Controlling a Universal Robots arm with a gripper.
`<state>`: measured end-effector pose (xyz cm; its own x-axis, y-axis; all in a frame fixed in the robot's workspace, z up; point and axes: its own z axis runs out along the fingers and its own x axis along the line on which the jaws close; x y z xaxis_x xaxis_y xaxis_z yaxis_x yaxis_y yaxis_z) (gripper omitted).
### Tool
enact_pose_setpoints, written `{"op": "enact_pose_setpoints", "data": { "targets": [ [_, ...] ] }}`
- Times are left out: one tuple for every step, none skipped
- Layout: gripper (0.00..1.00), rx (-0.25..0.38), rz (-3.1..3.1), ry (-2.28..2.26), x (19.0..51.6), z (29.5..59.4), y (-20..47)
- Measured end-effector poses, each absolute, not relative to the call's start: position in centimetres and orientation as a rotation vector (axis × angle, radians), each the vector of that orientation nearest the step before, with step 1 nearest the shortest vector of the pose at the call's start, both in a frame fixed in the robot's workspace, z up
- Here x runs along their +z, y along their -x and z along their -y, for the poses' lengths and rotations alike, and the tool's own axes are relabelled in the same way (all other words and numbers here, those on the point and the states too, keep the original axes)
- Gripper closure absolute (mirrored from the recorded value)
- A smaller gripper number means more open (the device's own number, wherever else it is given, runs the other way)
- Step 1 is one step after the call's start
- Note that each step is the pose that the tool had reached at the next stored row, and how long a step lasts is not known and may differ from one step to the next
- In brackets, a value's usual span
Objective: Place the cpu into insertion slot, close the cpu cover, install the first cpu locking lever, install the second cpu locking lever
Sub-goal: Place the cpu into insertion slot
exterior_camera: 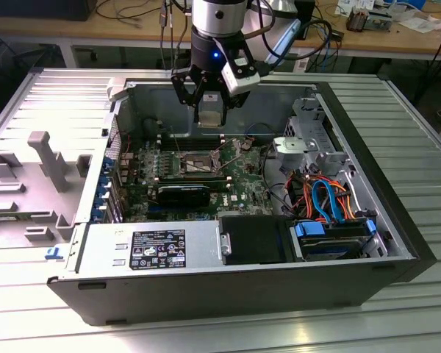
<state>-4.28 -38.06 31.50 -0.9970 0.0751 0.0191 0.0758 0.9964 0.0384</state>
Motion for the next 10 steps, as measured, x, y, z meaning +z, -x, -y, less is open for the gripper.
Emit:
{"op": "enact_pose_setpoints", "data": {
  "targets": [
    [0.46,-0.061,3.121,0.122,31.49,38.06,4.28],
    [0.46,-0.061,3.121,0.125,31.49,38.06,4.28],
    [0.46,-0.061,3.121,0.130,31.48,38.06,4.28],
    [0.46,-0.061,3.121,0.134,31.47,38.06,4.28],
    [0.46,-0.061,3.121,0.136,31.47,38.06,4.28],
    [0.46,-0.061,3.121,0.140,31.46,38.06,4.28],
    [0.46,-0.061,3.120,0.144,31.46,38.06,4.28],
    [0.46,-0.061,3.120,0.147,31.45,38.06,4.28],
    [0.46,-0.061,3.120,0.152,31.44,38.06,4.28],
    [0.46,-0.061,3.120,0.155,31.44,38.06,4.28]
  ]
}}
